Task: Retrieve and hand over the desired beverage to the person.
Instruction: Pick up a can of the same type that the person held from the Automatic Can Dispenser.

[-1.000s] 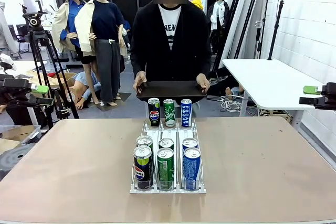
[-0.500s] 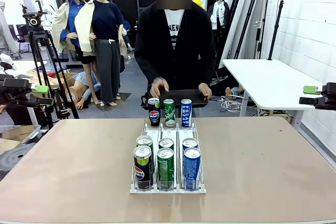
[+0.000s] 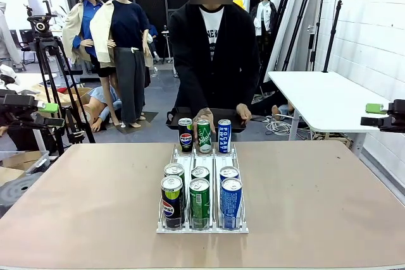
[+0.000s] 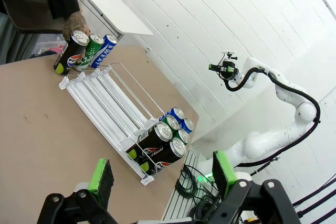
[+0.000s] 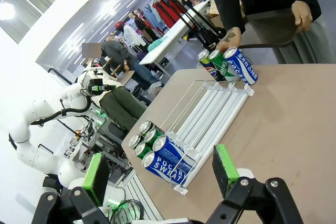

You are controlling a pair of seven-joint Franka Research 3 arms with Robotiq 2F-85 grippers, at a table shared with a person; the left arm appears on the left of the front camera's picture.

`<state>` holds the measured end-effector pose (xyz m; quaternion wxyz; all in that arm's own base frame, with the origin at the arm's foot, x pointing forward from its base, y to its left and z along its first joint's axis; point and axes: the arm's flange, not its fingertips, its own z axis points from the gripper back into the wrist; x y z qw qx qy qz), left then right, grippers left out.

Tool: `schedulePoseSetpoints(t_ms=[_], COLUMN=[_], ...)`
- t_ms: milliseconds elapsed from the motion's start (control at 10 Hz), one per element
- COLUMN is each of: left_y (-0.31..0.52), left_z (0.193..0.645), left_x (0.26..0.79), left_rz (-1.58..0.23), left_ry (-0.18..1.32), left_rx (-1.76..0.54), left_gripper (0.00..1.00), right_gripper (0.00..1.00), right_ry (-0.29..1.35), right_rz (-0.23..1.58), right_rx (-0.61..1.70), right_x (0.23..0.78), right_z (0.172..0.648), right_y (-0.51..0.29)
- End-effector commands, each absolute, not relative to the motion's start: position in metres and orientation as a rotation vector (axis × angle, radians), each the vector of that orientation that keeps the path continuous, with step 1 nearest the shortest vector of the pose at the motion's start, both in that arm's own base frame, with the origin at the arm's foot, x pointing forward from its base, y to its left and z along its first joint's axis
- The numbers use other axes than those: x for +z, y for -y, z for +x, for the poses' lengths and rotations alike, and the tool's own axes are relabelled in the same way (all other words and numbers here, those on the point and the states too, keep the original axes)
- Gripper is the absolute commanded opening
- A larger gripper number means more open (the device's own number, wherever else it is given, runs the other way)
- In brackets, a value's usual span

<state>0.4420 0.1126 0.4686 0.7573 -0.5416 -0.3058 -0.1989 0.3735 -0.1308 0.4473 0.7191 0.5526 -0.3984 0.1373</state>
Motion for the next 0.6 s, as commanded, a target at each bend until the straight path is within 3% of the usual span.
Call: schedulePoseSetpoints(t_ms=[0, 500], left_y=[-0.1138, -0.1138], left_z=[0.4419, 0.4419], left_x=[0.4691, 0.4691], left_rz=[-1.175, -1.175], left_ry=[0.671, 0.671], left_rx=[-0.431, -0.431], left_gripper=[1.00, 1.00], right_gripper=[1.00, 1.00], right_ry=[0.881, 0.881], right_rz=[1.227, 1.227], right_rx=[0.302, 0.302], right_x=[0.4465, 0.4465], right_z=[0.3734, 0.3734], right_y=[0.1304, 0.1304])
